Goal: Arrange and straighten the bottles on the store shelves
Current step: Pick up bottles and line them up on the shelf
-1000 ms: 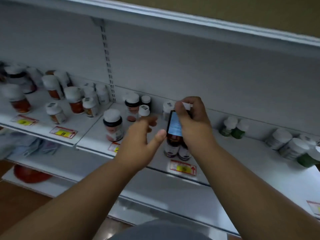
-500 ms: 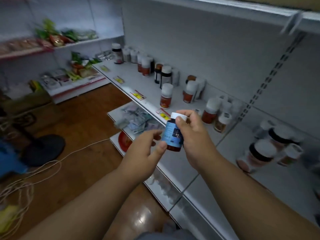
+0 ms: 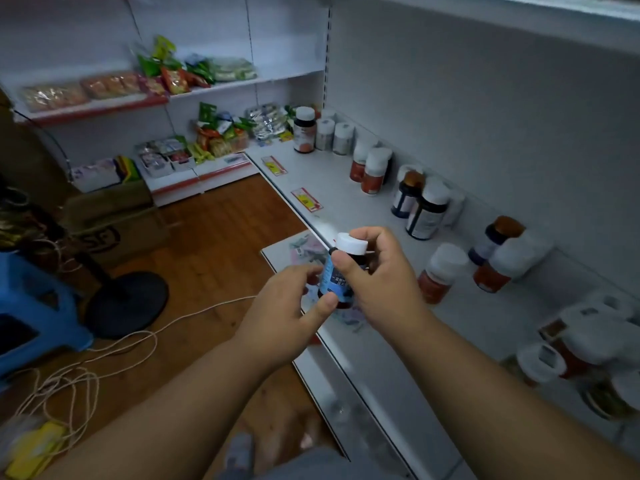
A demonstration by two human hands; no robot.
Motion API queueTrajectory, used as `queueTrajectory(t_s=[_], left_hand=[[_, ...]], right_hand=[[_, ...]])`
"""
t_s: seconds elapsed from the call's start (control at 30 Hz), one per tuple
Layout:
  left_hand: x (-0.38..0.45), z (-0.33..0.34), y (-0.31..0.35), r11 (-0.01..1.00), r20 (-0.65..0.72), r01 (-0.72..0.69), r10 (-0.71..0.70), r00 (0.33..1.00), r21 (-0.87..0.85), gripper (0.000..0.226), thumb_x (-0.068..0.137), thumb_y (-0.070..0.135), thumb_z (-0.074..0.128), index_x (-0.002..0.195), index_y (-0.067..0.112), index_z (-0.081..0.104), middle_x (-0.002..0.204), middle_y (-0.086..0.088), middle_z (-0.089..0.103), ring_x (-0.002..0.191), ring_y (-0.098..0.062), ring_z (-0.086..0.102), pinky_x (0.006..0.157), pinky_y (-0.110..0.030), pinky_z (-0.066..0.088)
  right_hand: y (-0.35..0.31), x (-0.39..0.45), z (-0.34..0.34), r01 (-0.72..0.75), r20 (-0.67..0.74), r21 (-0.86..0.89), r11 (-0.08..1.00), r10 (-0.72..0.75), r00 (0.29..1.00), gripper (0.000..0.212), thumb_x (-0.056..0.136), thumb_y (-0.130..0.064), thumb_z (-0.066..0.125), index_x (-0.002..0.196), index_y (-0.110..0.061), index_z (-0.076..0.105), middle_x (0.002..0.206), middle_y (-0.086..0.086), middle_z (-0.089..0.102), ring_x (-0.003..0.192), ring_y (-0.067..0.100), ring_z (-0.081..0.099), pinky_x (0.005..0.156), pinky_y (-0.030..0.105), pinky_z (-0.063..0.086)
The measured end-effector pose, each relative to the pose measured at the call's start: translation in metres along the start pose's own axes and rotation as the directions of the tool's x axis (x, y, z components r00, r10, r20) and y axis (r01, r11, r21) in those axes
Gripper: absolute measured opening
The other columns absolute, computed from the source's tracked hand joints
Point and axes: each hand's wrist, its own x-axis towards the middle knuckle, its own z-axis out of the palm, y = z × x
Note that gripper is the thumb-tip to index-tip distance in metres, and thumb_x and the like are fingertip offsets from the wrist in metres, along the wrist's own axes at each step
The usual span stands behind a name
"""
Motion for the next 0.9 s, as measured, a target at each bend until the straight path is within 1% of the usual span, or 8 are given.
queueTrajectory(t_s=[0.13,0.27,0.4,0.53,0.6,0.67,0.8,0.9], left_hand=[[0.058,-0.029,-0.063,0.999,0.044,-0.045,0.044,0.998,0.014,0.074,0.084,0.077,0.025,0.132,0.026,0.051,0.117,0.010,0.057,0.102,-0.004,0.051,0.087,-0.035,0.050],[0.129,-0.062,-0.105,0.986,0.148,-0.150,0.138,0.979,0.076,0.073,0.084,0.075,0.027,0.133,0.026,0.049,0.119,0.010,0.057,0.102,-0.002,0.050,0.085,-0.027,0.047],[0.188,-0.065,-0.116,0.973,0.237,-0.223,0.205,0.949,0.052,0.071,0.085,0.072,0.034,0.133,0.022,0.051,0.122,0.004,0.059,0.108,-0.011,0.054,0.088,-0.032,0.047],[0.238,-0.044,-0.133,0.958,0.296,-0.282,0.254,0.921,0.056,0.076,0.084,0.075,0.033,0.134,0.021,0.050,0.128,0.001,0.056,0.116,-0.016,0.051,0.094,-0.031,0.042],[0.265,-0.039,-0.142,0.951,0.297,-0.291,0.249,0.922,0.104,0.075,0.084,0.074,0.037,0.136,0.021,0.048,0.129,0.001,0.053,0.117,-0.017,0.048,0.097,-0.034,0.042],[0.290,-0.039,-0.151,0.930,0.336,-0.315,0.240,0.911,0.191,0.074,0.084,0.071,0.045,0.139,0.023,0.043,0.134,0.002,0.049,0.121,-0.017,0.045,0.100,-0.035,0.041],[0.339,-0.044,-0.173,0.867,0.419,-0.413,0.277,0.865,0.279,0.077,0.084,0.069,0.050,0.143,0.022,0.037,0.141,-0.001,0.044,0.127,-0.020,0.043,0.105,-0.034,0.036],[0.371,-0.034,-0.190,0.815,0.469,-0.515,0.357,0.808,0.265,0.071,0.083,0.064,0.051,0.139,0.022,0.042,0.137,-0.001,0.046,0.125,-0.021,0.042,0.104,-0.032,0.035]], right_hand=[[0.008,0.057,0.049,-0.026,-0.064,0.006,1.000,0.026,0.998,0.027,0.082,-0.026,0.074,0.101,-0.030,0.054,0.099,-0.007,0.064,0.087,0.004,0.064,0.066,0.017,0.053],[0.009,0.104,0.082,-0.061,-0.191,0.014,0.998,0.063,0.980,0.028,0.081,-0.022,0.075,0.099,-0.028,0.055,0.097,-0.006,0.065,0.084,0.001,0.065,0.066,0.015,0.051],[0.012,0.139,0.084,-0.121,-0.323,-0.087,0.989,0.087,0.942,0.032,0.077,-0.021,0.079,0.094,-0.031,0.054,0.091,-0.009,0.065,0.078,0.000,0.062,0.065,0.014,0.049],[0.028,0.182,0.078,-0.159,-0.458,-0.120,0.980,0.087,0.885,0.037,0.073,-0.024,0.081,0.094,-0.034,0.052,0.092,-0.009,0.065,0.082,0.005,0.064,0.068,0.016,0.049],[0.033,0.210,0.077,-0.222,-0.476,-0.153,0.963,0.125,0.871,0.038,0.074,-0.030,0.080,0.096,-0.037,0.050,0.096,-0.013,0.063,0.087,0.002,0.062,0.067,0.015,0.048],[0.039,0.239,0.081,-0.266,-0.478,-0.204,0.942,0.142,0.867,0.037,0.077,-0.033,0.077,0.095,-0.035,0.044,0.097,-0.013,0.058,0.088,0.005,0.060,0.069,0.021,0.048],[0.057,0.288,0.099,-0.218,-0.484,-0.376,0.900,0.010,0.875,0.037,0.078,-0.032,0.075,0.087,-0.025,0.039,0.083,-0.012,0.046,0.075,0.003,0.048,0.065,0.022,0.042],[0.074,0.314,0.115,-0.204,-0.460,-0.458,0.865,-0.034,0.887,0.041,0.078,-0.029,0.076,0.086,-0.019,0.037,0.088,-0.002,0.044,0.077,0.012,0.044,0.064,0.017,0.036]])
